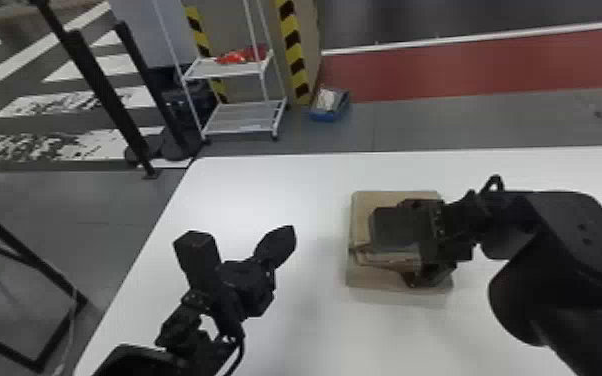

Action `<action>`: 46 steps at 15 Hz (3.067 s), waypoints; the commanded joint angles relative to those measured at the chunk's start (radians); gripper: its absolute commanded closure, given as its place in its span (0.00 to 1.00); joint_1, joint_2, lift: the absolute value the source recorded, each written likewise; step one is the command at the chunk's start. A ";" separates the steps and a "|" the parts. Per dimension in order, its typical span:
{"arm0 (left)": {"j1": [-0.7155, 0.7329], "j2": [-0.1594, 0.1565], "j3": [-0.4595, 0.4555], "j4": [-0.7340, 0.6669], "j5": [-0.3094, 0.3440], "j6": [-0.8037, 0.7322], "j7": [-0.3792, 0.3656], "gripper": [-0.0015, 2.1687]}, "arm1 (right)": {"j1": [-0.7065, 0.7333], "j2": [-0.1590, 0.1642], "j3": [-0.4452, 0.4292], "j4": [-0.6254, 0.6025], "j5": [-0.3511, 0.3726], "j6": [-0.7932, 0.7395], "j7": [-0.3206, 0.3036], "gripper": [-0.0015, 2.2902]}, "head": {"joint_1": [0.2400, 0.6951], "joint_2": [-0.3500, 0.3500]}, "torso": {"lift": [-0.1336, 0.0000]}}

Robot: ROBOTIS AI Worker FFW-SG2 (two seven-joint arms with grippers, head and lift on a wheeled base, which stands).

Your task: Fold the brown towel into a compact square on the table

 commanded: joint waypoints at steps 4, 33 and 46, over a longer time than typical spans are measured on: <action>0.000 0.000 0.000 0.001 0.000 0.000 -0.005 0.95 | -0.002 0.017 -0.005 0.028 0.022 0.003 -0.013 0.19 | 1.00 0.90 | 0.08; -0.003 0.002 -0.020 -0.005 0.000 0.025 -0.011 0.95 | 0.045 0.011 -0.125 -0.012 -0.062 0.000 -0.065 0.49 | 1.00 0.84 | 0.08; 0.000 0.002 -0.024 -0.014 -0.006 0.025 -0.005 0.95 | 0.053 0.012 -0.152 -0.033 -0.087 0.000 -0.065 0.37 | 1.00 0.83 | 0.08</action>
